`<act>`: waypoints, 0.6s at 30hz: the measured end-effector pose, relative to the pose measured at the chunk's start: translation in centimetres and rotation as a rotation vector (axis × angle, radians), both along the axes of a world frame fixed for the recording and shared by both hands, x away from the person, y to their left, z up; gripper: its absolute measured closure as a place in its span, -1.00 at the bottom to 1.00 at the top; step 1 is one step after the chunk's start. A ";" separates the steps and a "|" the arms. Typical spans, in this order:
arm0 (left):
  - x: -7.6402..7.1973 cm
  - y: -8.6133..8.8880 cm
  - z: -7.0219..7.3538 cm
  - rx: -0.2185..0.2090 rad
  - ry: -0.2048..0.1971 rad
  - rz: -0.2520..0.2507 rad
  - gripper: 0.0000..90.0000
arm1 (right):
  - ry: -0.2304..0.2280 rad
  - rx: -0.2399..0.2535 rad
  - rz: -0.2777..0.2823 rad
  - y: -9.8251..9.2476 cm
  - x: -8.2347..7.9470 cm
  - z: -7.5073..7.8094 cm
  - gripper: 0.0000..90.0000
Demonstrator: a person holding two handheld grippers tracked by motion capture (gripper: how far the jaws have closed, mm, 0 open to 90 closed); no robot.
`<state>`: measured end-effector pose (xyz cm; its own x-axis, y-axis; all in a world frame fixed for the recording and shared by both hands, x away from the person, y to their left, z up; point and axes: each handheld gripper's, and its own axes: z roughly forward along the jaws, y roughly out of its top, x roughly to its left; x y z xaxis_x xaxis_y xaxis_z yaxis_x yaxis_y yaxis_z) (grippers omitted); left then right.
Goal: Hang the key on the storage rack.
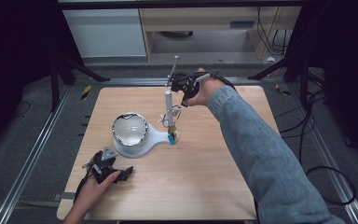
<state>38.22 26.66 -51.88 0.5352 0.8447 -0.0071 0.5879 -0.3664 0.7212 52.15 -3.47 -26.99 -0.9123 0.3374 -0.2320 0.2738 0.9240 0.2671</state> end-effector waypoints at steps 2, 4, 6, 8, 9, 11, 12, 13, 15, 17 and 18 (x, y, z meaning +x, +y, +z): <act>0.0 0.0 0.0 0.000 0.000 0.000 -1.00 | -0.003 0.002 -0.006 -0.2 0.0 0.0 0.80; 0.0 0.0 0.0 0.000 0.000 0.000 -1.00 | -0.007 0.000 -0.006 -0.4 0.0 0.1 0.76; 0.0 0.0 0.0 0.000 0.000 0.000 -1.00 | -0.011 -0.002 -0.018 -0.5 0.0 0.0 0.69; 0.0 0.0 0.0 0.000 0.000 0.000 -1.00 | -0.016 -0.003 -0.023 -0.6 0.0 0.0 0.57; 0.0 0.0 0.0 0.000 0.000 0.000 -1.00 | -0.024 -0.004 -0.036 -0.7 0.0 0.0 0.41; 0.0 0.0 0.0 0.000 0.000 0.000 -1.00 | -0.034 -0.002 -0.050 -0.9 0.1 -0.1 0.27; 0.0 0.0 0.0 0.000 0.000 0.000 -1.00 | -0.034 -0.002 -0.050 -0.9 0.1 -0.1 0.27; 0.0 0.0 0.0 0.000 0.000 0.000 -1.00 | -0.037 0.011 -0.056 -1.1 0.1 -0.3 0.15; 0.0 0.0 0.0 0.000 0.000 0.000 -1.00 | -0.048 0.016 -0.065 -1.4 0.1 -0.4 0.00; 0.0 0.0 0.0 0.000 0.000 0.000 -1.00 | -0.049 0.028 -0.073 -1.7 0.1 -0.6 -0.11; 0.0 0.0 0.0 0.000 0.000 0.000 -1.00 | -0.049 0.034 -0.075 -1.8 0.1 -0.6 -0.18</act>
